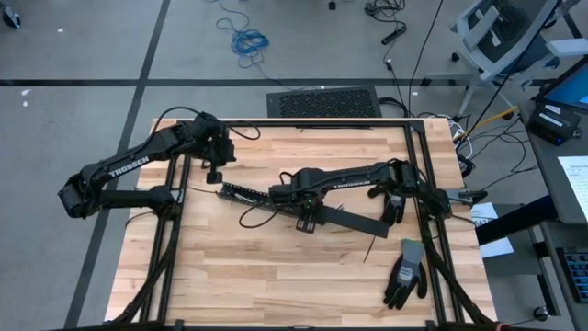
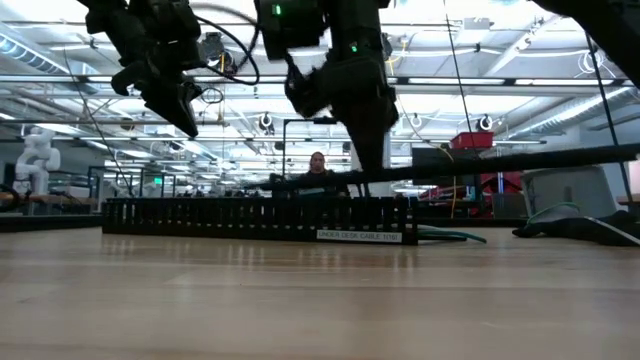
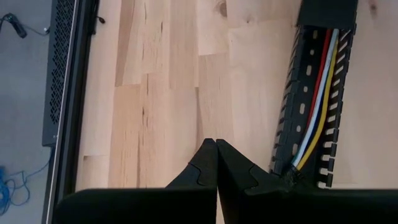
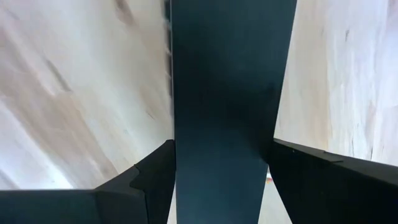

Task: Ziptie cables
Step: Close the black cable duct cover

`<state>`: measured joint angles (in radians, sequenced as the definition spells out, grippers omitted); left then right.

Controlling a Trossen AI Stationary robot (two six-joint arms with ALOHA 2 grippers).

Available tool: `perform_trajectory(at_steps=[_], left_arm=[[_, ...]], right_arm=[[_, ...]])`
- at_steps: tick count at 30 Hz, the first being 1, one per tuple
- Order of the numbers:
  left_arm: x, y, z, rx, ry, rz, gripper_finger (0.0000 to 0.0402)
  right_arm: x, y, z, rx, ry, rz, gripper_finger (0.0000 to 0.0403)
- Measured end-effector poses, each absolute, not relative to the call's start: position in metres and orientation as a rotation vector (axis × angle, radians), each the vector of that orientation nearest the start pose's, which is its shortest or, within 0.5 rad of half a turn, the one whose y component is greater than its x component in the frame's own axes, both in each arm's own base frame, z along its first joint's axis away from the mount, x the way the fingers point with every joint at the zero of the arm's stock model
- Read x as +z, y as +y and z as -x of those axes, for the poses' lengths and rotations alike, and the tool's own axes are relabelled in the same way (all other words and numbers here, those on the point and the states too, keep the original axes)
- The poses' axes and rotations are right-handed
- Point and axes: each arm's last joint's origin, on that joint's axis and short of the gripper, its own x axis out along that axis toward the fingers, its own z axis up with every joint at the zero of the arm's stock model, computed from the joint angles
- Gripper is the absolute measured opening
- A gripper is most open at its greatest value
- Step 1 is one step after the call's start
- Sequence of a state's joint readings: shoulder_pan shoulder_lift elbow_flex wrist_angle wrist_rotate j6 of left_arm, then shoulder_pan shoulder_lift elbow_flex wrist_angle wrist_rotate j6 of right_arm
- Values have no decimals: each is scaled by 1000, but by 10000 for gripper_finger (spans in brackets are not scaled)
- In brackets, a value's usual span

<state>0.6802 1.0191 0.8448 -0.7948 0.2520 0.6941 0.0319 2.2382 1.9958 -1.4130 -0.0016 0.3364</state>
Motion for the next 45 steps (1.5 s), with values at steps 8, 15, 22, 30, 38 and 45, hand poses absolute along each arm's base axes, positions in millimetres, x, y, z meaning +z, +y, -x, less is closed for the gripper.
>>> perform_trajectory(at_steps=[8, 15, 22, 30, 38, 45], left_arm=[[266, 112, -150, 73, 947, -203, 0], [266, 112, -150, 74, 947, -202, 0], [266, 112, -150, 74, 946, -202, 0], [266, 112, -150, 75, 946, -200, 0], [266, 112, -150, 76, 947, -201, 0], [266, 113, -150, 81, 951, -203, 0]], right_arm=[[206, 15, -426, -245, 1654, -227, 206], [218, 13, -426, -238, 1601, -270, 206], [226, 13, -424, -233, 1576, -275, 206], [206, 19, -419, -191, 1623, -266, 206], [205, 19, -422, -184, 1590, -258, 206], [205, 17, -422, -225, 1589, -224, 206]])
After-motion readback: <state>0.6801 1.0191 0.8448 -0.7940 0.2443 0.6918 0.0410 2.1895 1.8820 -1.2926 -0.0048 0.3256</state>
